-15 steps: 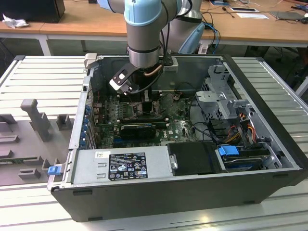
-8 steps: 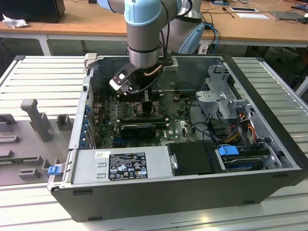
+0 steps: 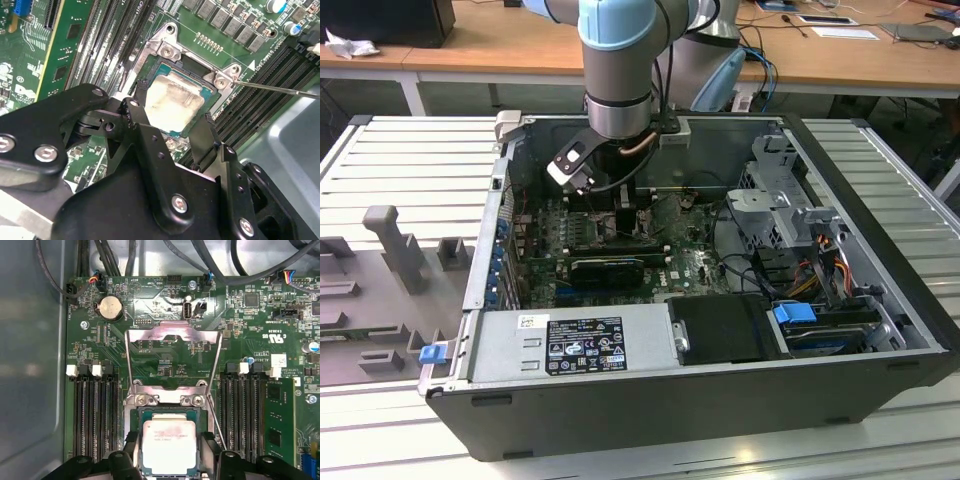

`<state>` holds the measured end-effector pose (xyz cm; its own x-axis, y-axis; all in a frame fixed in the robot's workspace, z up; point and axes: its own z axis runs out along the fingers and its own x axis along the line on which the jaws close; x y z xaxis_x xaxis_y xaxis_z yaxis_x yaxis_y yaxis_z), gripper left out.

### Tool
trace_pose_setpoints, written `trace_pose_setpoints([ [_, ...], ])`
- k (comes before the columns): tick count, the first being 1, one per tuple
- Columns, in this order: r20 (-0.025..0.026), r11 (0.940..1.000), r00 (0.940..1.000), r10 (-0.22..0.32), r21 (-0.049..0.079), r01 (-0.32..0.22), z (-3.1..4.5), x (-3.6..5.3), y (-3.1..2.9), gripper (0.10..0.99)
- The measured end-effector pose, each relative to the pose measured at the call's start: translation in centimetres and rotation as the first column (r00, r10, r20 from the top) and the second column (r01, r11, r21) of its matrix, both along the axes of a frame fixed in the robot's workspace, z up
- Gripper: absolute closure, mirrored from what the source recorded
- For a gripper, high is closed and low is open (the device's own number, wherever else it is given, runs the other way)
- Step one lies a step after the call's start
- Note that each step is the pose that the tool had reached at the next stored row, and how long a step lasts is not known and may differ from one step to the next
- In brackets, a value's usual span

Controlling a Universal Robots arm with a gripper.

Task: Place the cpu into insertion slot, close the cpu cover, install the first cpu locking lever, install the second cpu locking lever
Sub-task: 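Place the cpu into insertion slot, then close the cpu cover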

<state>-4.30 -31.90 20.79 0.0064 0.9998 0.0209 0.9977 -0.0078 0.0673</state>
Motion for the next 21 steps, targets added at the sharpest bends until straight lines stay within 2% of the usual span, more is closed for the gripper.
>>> trace_pose_setpoints([
  [2, 0.0001, 1.0000, 1.0000, 0.000, 0.000, 0.000, 0.13, 0.00, 0.00, 0.498],
  [3, -0.0001, 1.0000, 1.0000, 0.000, 0.000, 0.000, 0.18, 0.00, 0.00, 0.631],
  [7, -0.0010, 1.0000, 1.0000, 0.000, 0.000, 0.000, 0.42, 0.00, 0.00, 0.871],
  [8, -0.0011, 1.0000, 1.0000, 0.000, 0.000, 0.000, 0.48, 0.00, 0.00, 0.871],
  [9, -0.0012, 1.0000, 1.0000, 0.000, 0.000, 0.000, 0.55, 0.00, 0.00, 0.980],
  [21, -0.0016, 1.0000, 1.0000, 0.000, 0.000, 0.000, 1.46, 0.06, 0.00, 0.980],
])
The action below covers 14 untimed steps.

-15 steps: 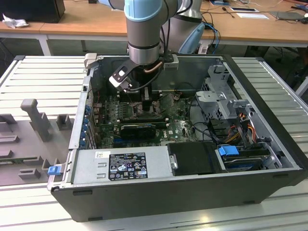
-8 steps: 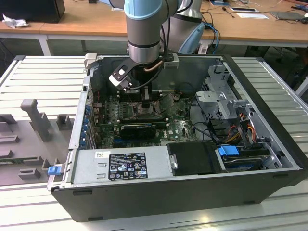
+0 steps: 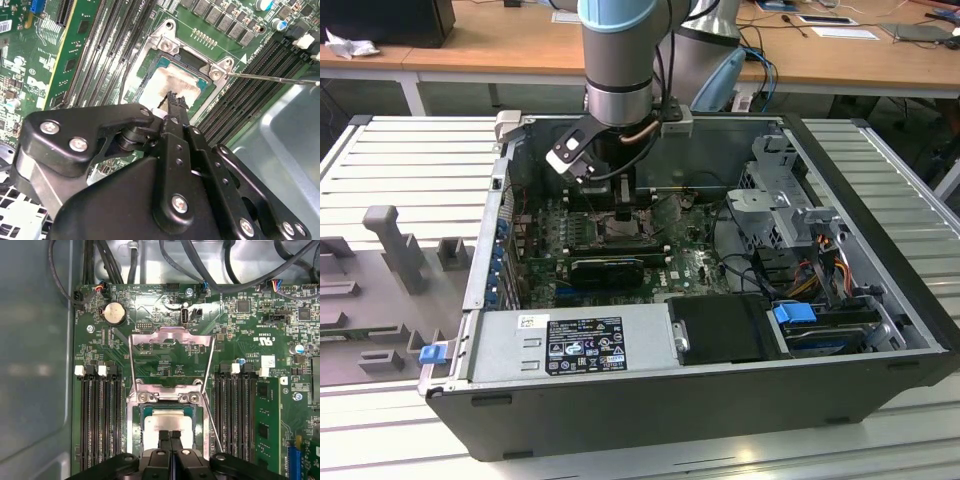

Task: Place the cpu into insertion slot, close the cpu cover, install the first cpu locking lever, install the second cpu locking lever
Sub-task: 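Close the cpu cover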

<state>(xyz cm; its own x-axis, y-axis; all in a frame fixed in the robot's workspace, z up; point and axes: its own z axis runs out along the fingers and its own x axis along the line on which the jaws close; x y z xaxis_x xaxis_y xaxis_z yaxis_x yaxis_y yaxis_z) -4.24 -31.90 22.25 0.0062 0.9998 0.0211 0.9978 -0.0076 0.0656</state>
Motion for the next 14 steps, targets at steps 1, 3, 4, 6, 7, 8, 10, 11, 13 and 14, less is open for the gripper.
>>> trace_pose_setpoints([
  [1, -0.0049, 1.0000, 1.0000, 0.000, 0.000, 0.000, 0.01, 0.48, -0.01, 0.980],
  [3, -0.0052, 1.0000, 1.0000, 0.000, 0.001, 0.000, 0.24, 0.54, -0.01, 0.980],
  [4, -0.0052, 1.0000, 1.0000, 0.000, 0.001, 0.000, 0.33, 0.54, -0.01, 0.980],
  [6, -0.0050, 1.0000, 1.0000, 0.000, 0.001, 0.000, 0.35, 0.54, -0.01, 0.980],
  [7, -0.0053, 1.0000, 1.0000, 0.000, 0.001, 0.000, 0.37, 0.54, -0.01, 0.980],
  [8, -0.0052, 1.0000, 1.0000, 0.000, 0.001, 0.000, 0.37, 0.54, -0.01, 0.980],
  [10, -0.0052, 1.0000, 1.0000, 0.000, 0.001, 0.000, 0.38, 0.54, -0.01, 0.980],
  [11, -0.0053, 1.0000, 1.0000, 0.000, 0.000, 0.000, 0.50, 0.54, -0.01, 0.980],
  [13, -0.0052, 1.0000, 1.0000, 0.000, 0.001, 0.000, 0.62, 0.54, -0.01, 0.980],
  [14, -0.0052, 1.0000, 1.0000, 0.000, 0.000, 0.000, 0.66, 0.54, -0.01, 0.980],
])
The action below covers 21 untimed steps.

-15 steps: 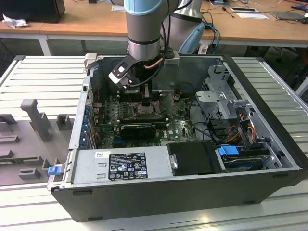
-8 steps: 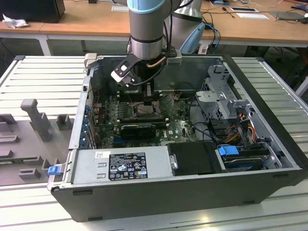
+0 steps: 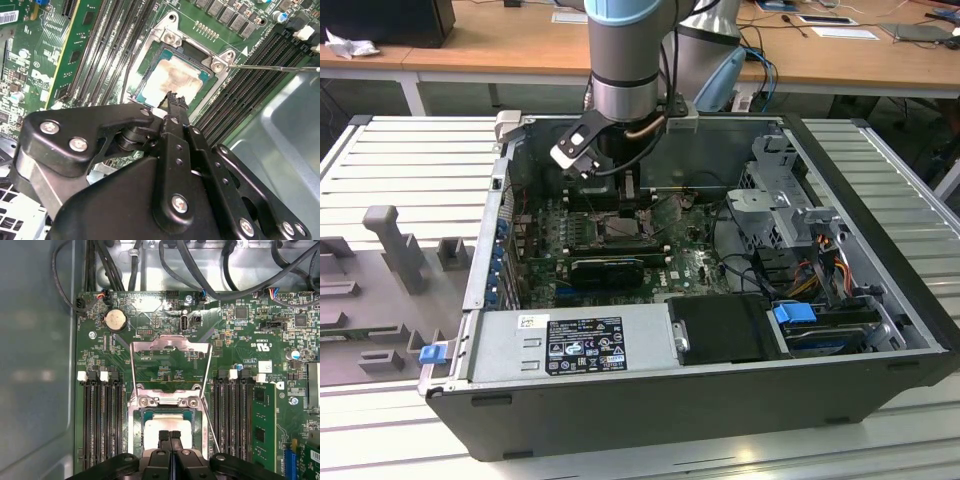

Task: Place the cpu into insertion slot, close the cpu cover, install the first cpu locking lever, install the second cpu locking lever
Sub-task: 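Close the cpu cover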

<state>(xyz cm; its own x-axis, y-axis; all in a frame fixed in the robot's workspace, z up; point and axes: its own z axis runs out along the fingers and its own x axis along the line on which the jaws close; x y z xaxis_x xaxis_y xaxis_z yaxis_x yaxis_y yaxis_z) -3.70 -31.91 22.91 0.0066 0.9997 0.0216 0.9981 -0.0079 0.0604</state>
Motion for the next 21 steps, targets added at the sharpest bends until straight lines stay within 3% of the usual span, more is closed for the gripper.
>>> trace_pose_setpoints([
  [21, -0.0002, 1.0000, 1.0000, 0.000, 0.000, 0.000, 0.96, 0.01, 0.00, 0.980],
])
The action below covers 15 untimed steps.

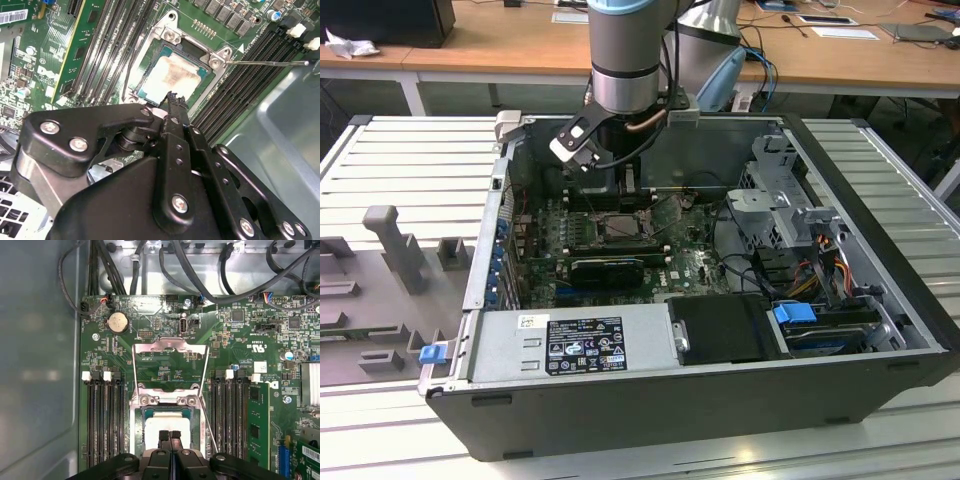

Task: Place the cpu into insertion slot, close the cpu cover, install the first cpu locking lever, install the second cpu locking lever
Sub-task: 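Close the cpu cover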

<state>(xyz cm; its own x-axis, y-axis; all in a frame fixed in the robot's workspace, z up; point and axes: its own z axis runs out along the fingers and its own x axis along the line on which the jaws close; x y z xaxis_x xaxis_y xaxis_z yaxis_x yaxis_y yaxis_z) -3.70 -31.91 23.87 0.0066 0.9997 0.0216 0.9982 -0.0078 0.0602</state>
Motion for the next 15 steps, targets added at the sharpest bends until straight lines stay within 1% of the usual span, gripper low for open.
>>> trace_pose_setpoints([
  [15, -0.0001, 1.0000, 1.0000, 0.000, 0.000, 0.000, 0.34, 0.00, 0.00, 0.980],
])
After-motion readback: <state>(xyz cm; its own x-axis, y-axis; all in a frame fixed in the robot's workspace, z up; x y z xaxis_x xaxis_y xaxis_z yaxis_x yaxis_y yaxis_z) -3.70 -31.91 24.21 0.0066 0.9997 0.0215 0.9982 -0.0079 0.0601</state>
